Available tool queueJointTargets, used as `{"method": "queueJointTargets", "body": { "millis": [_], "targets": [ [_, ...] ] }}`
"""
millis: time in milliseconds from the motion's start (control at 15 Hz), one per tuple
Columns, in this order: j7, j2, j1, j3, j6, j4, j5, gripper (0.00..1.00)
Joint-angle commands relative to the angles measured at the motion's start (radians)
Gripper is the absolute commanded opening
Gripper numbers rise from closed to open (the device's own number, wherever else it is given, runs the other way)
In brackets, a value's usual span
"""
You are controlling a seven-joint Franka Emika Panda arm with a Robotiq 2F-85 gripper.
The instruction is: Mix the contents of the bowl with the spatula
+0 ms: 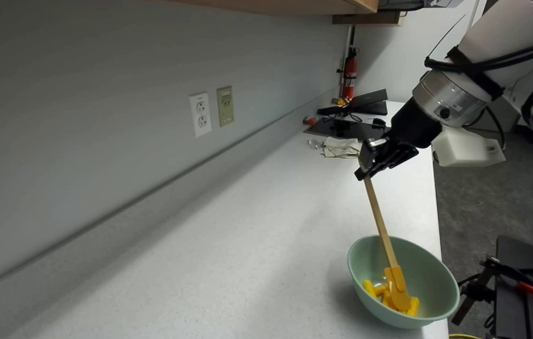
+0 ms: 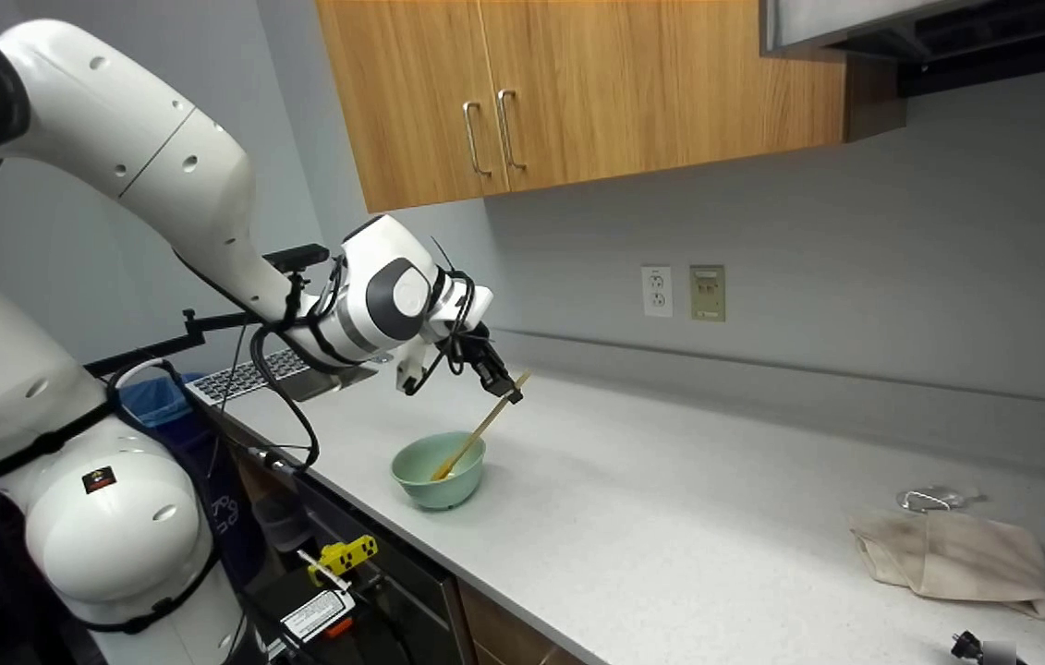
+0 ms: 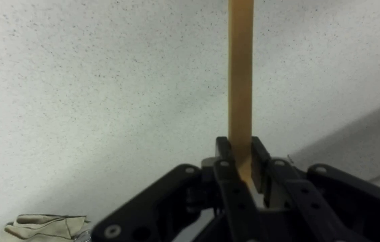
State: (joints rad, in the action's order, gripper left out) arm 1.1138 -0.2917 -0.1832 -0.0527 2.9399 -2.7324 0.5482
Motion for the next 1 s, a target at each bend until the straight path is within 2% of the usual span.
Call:
{"method": "queueJointTargets", "body": {
  "millis": [0, 200, 400, 667, 933],
  "targets": [
    [0.042, 0.047, 0.023, 0.034, 0.011, 0.006, 0.034, 0.04],
    [0.074, 0.067, 0.050, 0.055, 0.030, 0.022, 0.075, 0.04],
    [0.153, 0.064, 0.118, 0.087, 0.056, 0.042, 0.184, 0.04],
    [0.305, 0.044, 0.212, 0.141, 0.067, 0.071, 0.358, 0.04],
    [0.492, 0.021, 0.278, 0.204, 0.051, 0.105, 0.524, 0.04]
  ]
}}
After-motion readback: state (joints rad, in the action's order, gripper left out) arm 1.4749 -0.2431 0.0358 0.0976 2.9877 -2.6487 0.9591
